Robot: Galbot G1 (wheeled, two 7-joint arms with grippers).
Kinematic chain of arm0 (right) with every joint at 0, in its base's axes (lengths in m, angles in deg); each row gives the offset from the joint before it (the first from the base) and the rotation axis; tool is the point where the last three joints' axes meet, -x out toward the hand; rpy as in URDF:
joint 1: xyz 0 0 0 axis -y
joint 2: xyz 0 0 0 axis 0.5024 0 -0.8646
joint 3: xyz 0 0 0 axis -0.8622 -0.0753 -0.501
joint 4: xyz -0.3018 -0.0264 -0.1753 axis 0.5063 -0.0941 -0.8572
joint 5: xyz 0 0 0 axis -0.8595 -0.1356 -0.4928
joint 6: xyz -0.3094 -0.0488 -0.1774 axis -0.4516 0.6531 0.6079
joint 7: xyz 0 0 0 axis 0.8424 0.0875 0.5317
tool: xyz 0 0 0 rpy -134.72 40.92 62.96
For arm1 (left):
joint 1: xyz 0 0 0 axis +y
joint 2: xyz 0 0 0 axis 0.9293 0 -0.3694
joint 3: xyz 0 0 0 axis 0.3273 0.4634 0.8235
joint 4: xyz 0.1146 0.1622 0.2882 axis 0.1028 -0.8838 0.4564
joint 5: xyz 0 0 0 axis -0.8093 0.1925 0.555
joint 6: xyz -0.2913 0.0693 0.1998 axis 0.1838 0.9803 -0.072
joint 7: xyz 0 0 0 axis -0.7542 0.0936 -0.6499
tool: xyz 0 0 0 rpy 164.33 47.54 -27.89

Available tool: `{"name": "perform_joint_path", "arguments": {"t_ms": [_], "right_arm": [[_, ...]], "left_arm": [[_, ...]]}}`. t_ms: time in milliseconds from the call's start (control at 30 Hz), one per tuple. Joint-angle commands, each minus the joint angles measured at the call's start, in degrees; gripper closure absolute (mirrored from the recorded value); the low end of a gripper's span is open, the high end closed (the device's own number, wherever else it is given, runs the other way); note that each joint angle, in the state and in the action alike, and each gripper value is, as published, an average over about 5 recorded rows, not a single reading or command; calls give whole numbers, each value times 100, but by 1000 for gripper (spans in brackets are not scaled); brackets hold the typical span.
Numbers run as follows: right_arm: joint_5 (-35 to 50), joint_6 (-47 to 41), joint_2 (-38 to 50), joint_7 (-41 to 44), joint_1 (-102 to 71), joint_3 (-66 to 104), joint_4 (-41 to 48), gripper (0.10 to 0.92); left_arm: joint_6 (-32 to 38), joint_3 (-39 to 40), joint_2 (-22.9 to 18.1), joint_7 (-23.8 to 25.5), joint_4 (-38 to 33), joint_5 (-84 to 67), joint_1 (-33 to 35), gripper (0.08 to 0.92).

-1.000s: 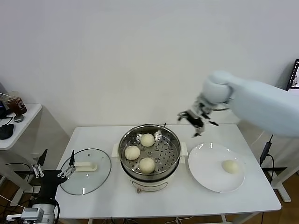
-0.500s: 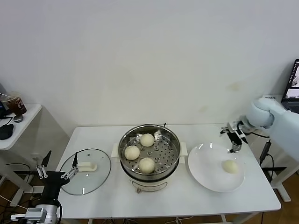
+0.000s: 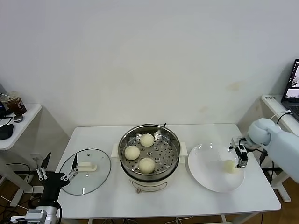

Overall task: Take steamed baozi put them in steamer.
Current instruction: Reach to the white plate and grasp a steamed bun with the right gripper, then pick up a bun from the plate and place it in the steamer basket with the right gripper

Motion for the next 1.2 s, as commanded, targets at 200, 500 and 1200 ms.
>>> {"name": "perform_joint_path", "arguments": {"t_ms": [200, 500, 1200], "right_arm": [[-418, 25, -511, -117, -551, 406, 624, 215], [-479, 7, -497, -38, -488, 357, 582, 382], [2877, -1441, -313, -11, 5062, -3794, -1678, 534]], "left_arm": [[2, 10, -9, 2, 5, 6, -1, 177], [7, 0, -32, 2, -24, 0, 17, 177], [-69, 224, 151, 13, 48, -45, -233, 177]]}}
